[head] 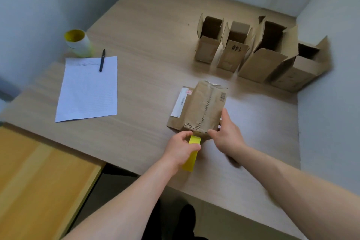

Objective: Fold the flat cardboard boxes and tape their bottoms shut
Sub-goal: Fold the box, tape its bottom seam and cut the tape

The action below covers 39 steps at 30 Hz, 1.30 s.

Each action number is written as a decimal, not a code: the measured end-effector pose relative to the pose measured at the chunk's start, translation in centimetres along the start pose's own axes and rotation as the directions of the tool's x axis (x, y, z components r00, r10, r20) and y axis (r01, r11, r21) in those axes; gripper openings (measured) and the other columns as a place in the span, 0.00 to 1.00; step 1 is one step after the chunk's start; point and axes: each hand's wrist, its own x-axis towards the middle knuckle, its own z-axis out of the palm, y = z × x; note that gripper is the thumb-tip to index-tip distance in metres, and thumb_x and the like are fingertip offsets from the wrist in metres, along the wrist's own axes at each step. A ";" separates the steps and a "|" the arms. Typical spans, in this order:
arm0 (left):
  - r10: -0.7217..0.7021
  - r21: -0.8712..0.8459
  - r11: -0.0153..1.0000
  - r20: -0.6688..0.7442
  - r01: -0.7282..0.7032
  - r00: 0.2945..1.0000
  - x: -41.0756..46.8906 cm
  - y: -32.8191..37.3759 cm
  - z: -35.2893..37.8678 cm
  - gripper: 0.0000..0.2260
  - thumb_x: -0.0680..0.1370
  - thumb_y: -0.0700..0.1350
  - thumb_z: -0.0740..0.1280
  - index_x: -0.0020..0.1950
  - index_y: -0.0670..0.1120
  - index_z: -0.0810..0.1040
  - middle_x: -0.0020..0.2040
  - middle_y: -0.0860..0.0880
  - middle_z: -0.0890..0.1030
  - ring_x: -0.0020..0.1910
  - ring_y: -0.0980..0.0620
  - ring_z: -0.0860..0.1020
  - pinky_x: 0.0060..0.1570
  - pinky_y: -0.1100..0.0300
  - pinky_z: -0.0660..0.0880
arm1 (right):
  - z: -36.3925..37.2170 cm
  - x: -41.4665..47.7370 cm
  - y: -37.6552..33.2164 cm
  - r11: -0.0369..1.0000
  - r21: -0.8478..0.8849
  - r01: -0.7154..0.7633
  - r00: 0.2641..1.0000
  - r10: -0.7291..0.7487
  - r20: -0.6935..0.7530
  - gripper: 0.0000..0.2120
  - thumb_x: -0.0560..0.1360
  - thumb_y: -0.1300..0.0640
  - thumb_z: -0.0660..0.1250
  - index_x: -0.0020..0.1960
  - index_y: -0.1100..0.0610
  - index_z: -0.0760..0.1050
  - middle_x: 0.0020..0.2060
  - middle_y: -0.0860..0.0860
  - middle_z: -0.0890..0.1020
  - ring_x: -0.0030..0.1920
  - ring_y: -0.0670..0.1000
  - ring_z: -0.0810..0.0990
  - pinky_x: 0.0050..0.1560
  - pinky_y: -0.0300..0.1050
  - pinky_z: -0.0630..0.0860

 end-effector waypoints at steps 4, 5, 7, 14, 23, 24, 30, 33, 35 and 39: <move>-0.017 0.000 1.000 0.055 0.017 0.998 1.0 0.4 -1.3 0.31 0.66 0.44 0.76 0.68 0.46 0.74 0.54 0.45 0.83 0.54 0.49 0.81 0.58 0.56 0.77 | 0.9 0.6 -1.7 0.962 -0.271 0.039 0.996 -0.015 0.092 0.30 0.77 0.56 0.65 0.77 0.48 0.58 0.66 0.53 0.77 0.62 0.59 0.75 0.58 0.49 0.72; -0.030 0.007 1.000 0.066 0.029 0.997 1.3 0.4 -1.6 0.32 0.64 0.46 0.76 0.68 0.47 0.73 0.54 0.45 0.83 0.53 0.49 0.82 0.56 0.56 0.77 | 1.0 0.8 -2.0 0.951 -0.308 0.042 0.993 -0.007 0.116 0.31 0.78 0.55 0.64 0.78 0.48 0.56 0.68 0.53 0.75 0.64 0.60 0.74 0.60 0.49 0.71; -0.050 0.048 0.998 0.083 0.046 0.995 1.8 0.4 -2.0 0.34 0.61 0.49 0.75 0.67 0.48 0.74 0.54 0.46 0.82 0.52 0.49 0.81 0.52 0.56 0.77 | 1.0 1.4 -2.5 0.934 -0.355 0.034 0.989 0.019 0.144 0.33 0.77 0.53 0.64 0.78 0.47 0.55 0.69 0.54 0.75 0.66 0.60 0.73 0.61 0.50 0.72; -0.163 0.096 0.984 0.147 0.150 0.976 3.9 0.1 -2.1 0.21 0.71 0.40 0.75 0.62 0.47 0.77 0.56 0.49 0.82 0.54 0.49 0.80 0.57 0.55 0.77 | 0.9 2.1 -3.1 0.914 -0.406 -0.001 0.983 0.075 0.166 0.32 0.76 0.51 0.63 0.77 0.43 0.54 0.67 0.53 0.76 0.65 0.59 0.74 0.61 0.53 0.74; -0.267 -0.073 0.959 0.081 0.273 0.960 2.7 -0.5 -1.0 0.07 0.82 0.50 0.63 0.51 0.50 0.79 0.35 0.45 0.74 0.25 0.51 0.71 0.26 0.64 0.66 | 0.5 2.8 -2.4 0.900 -0.435 0.032 0.978 0.061 0.197 0.36 0.78 0.47 0.62 0.81 0.43 0.47 0.72 0.49 0.71 0.70 0.57 0.70 0.63 0.50 0.71; -0.296 -0.077 0.950 0.077 0.301 0.952 2.8 -0.6 -1.1 0.06 0.81 0.49 0.63 0.51 0.50 0.78 0.33 0.45 0.73 0.23 0.51 0.69 0.24 0.65 0.64 | 0.4 2.8 -2.4 0.899 -0.437 0.039 0.979 0.053 0.197 0.36 0.78 0.46 0.62 0.81 0.44 0.47 0.72 0.49 0.72 0.70 0.57 0.70 0.62 0.50 0.71; -0.328 -0.205 0.920 0.062 0.334 0.943 3.4 -0.1 -0.4 0.03 0.77 0.39 0.65 0.46 0.45 0.77 0.39 0.41 0.74 0.35 0.42 0.77 0.41 0.45 0.79 | 0.3 2.8 -2.1 0.895 -0.441 0.064 0.982 0.022 0.187 0.36 0.78 0.45 0.62 0.80 0.43 0.48 0.70 0.49 0.74 0.68 0.57 0.72 0.58 0.50 0.71; -0.288 -0.194 0.933 0.104 0.303 0.952 3.2 0.4 -0.7 0.03 0.77 0.36 0.64 0.45 0.41 0.75 0.36 0.42 0.70 0.23 0.45 0.73 0.27 0.56 0.76 | 0.2 2.8 -1.9 0.896 -0.438 0.070 0.982 0.015 0.189 0.36 0.78 0.45 0.62 0.80 0.43 0.49 0.69 0.49 0.74 0.67 0.57 0.72 0.59 0.51 0.72; -0.237 -0.114 0.962 0.105 0.248 0.966 3.1 0.5 -1.0 0.04 0.77 0.36 0.64 0.43 0.42 0.75 0.36 0.43 0.69 0.22 0.47 0.70 0.24 0.59 0.72 | 0.2 2.8 -1.7 0.897 -0.436 0.072 0.981 0.016 0.195 0.36 0.78 0.44 0.63 0.80 0.44 0.48 0.71 0.49 0.73 0.68 0.57 0.71 0.61 0.52 0.72; -0.197 -0.055 0.978 0.075 0.201 0.978 3.3 0.3 -0.9 0.07 0.79 0.40 0.66 0.41 0.44 0.76 0.37 0.43 0.70 0.25 0.46 0.71 0.23 0.59 0.73 | 0.2 2.9 -1.6 0.897 -0.437 0.068 0.980 0.022 0.199 0.37 0.78 0.43 0.62 0.81 0.44 0.47 0.72 0.48 0.71 0.70 0.56 0.70 0.62 0.50 0.70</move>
